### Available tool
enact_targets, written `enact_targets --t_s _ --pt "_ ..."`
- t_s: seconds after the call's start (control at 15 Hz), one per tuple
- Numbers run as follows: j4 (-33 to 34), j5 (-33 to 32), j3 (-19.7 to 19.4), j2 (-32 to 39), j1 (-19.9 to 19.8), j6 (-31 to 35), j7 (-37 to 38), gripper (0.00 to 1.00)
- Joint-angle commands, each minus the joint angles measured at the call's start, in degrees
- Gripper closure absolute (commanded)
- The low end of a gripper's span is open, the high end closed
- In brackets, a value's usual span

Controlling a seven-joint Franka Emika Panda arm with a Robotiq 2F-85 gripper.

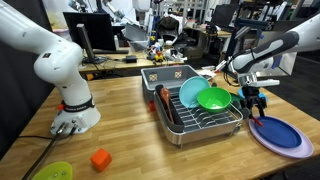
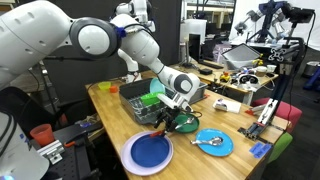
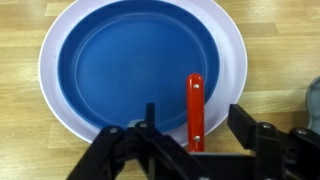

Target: Pick up the butter knife from the dark blue plate and place it on the dark green plate

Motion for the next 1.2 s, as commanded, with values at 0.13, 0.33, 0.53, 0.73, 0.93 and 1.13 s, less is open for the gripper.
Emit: enact_targets --t_s 0.13,0.33,0.53,0.73,0.93,1.13 --pt "1.8 3.6 -1.1 0.5 -0.2 0.6 -2.0 0.00" --pt "-1.9 4.1 -0.9 -1.8 -1.0 3.1 -2.0 0.00" --pt "-5.8 4.8 -0.4 -4.2 -1.8 5.9 -2.5 0.00" --pt "-8.8 7.0 -0.4 -6.3 -3.0 8.7 -2.9 0.00" --pt "-16.5 11.1 -0.9 -11.1 -4.9 16.3 -6.3 0.00" --pt "-25.7 14.7 -1.1 -17.1 -6.9 22.0 -10.6 0.00"
